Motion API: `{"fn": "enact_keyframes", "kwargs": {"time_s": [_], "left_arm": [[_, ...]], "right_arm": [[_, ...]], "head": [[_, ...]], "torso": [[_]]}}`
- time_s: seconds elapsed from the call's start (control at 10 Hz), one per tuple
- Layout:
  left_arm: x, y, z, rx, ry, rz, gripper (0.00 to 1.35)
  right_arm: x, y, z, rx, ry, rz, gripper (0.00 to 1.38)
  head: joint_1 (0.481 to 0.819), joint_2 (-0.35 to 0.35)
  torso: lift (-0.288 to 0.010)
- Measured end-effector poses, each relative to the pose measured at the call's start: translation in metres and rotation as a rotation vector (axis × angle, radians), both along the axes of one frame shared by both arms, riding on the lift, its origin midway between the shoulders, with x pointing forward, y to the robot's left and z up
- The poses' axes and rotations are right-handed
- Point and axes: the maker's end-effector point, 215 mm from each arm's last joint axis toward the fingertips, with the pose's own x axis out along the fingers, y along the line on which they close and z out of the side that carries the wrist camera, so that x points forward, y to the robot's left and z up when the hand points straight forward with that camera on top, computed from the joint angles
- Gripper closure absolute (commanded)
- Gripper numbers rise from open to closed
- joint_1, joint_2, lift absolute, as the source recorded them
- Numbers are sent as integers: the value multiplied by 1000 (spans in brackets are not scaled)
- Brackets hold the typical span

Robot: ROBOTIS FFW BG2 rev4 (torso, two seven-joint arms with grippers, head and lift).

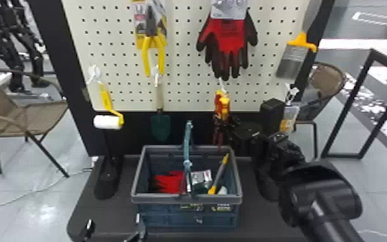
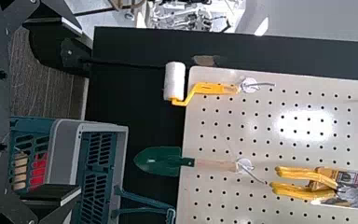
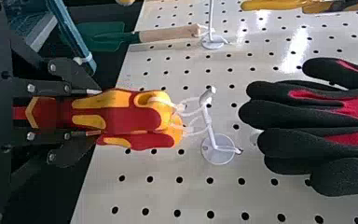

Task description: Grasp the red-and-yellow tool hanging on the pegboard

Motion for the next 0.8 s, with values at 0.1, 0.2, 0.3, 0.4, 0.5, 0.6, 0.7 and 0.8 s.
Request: {"fn": "enact_keyframes", "kwargs": {"time_s": [0.1, 0.2, 0.3, 0.4, 0.5, 0.6, 0.7, 0.8], "left_arm": [[0, 0, 0, 1, 0, -1, 128], [0, 0, 0, 1, 0, -2, 128], [0, 0, 0, 0, 0, -3, 128], [0, -1, -1, 0, 1, -4, 128], [0, -1, -1, 0, 2, -4, 128], [0, -1, -1, 0, 3, -5, 128], [0, -2, -2, 0, 4, -6, 128], [0, -2, -2, 0, 5, -6, 128]], "right_arm": [[-1, -1, 0, -8, -2, -4, 1292], [-2, -1, -2, -11, -1, -4, 1292], [-2, -1, -3, -11, 2, -3, 1292], [-2, 0, -3, -9, 3, -3, 1292], [-2, 0, -3, -7, 4, -3, 1292], [-2, 0, -3, -6, 5, -3, 1292], [-2, 0, -3, -5, 5, -4, 1292], [-2, 0, -3, -5, 6, -5, 1292]], "head": [[549, 0], [549, 0], [549, 0], [549, 0], [549, 0], [549, 0], [549, 0], [549, 0]], "torso": [[-100], [-100], [-100], [-100], [-100], [-100], [-100], [-100]]}}
